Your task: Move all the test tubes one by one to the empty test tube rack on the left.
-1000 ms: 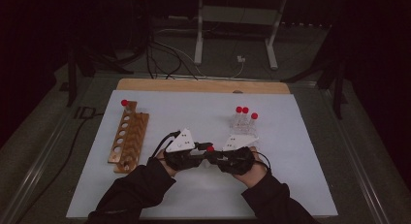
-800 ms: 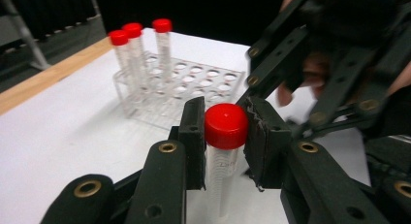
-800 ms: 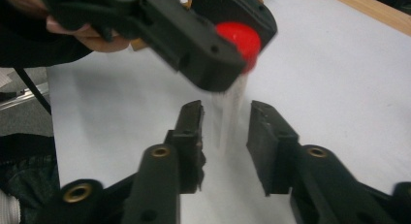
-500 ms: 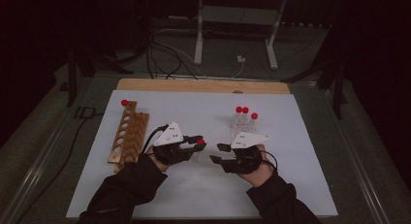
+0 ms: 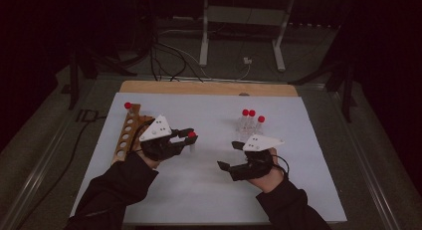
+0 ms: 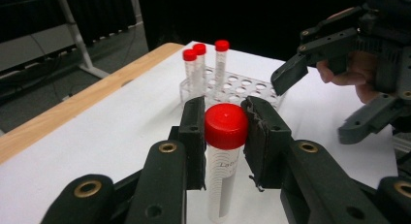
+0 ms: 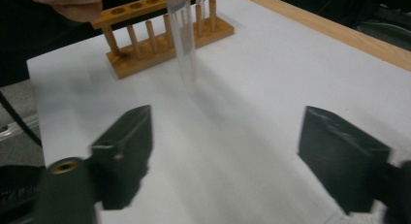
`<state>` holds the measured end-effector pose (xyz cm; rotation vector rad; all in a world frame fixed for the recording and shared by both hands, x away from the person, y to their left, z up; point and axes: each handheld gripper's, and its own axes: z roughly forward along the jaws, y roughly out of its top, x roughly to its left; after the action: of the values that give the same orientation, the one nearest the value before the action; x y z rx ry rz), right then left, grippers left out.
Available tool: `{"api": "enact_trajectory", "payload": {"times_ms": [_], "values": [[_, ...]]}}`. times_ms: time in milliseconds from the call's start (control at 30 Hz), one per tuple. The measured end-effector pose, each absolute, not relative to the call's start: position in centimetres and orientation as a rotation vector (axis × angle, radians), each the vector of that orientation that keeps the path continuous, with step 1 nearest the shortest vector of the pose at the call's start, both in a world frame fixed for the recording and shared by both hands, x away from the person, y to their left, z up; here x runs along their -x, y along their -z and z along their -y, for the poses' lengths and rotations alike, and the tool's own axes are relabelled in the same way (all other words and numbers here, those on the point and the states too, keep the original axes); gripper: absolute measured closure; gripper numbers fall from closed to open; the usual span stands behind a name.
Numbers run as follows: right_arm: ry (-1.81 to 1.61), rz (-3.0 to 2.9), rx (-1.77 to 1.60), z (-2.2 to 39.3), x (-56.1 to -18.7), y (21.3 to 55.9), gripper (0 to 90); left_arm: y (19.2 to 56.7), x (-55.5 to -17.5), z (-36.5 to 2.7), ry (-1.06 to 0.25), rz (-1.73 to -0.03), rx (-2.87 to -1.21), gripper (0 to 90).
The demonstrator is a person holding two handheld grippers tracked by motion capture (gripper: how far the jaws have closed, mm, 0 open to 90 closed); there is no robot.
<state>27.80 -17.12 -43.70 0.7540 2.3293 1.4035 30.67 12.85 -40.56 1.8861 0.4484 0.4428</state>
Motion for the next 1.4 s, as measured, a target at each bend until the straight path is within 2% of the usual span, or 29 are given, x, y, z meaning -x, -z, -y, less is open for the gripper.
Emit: {"api": "enact_trajectory", "payload": {"times_ms": [300,1400], "values": [[-1.429,-2.300,-0.789,17.3,-27.8,43.4,0.0,39.3,-31.3,-15.5,-0.501,-0.509,-1.852,71.9],[-1.488,-2.300,-0.734,17.5,-27.6,43.2,0.0,37.7,-34.6,-26.7,-0.765,-0.832,-1.698,71.9]]}}
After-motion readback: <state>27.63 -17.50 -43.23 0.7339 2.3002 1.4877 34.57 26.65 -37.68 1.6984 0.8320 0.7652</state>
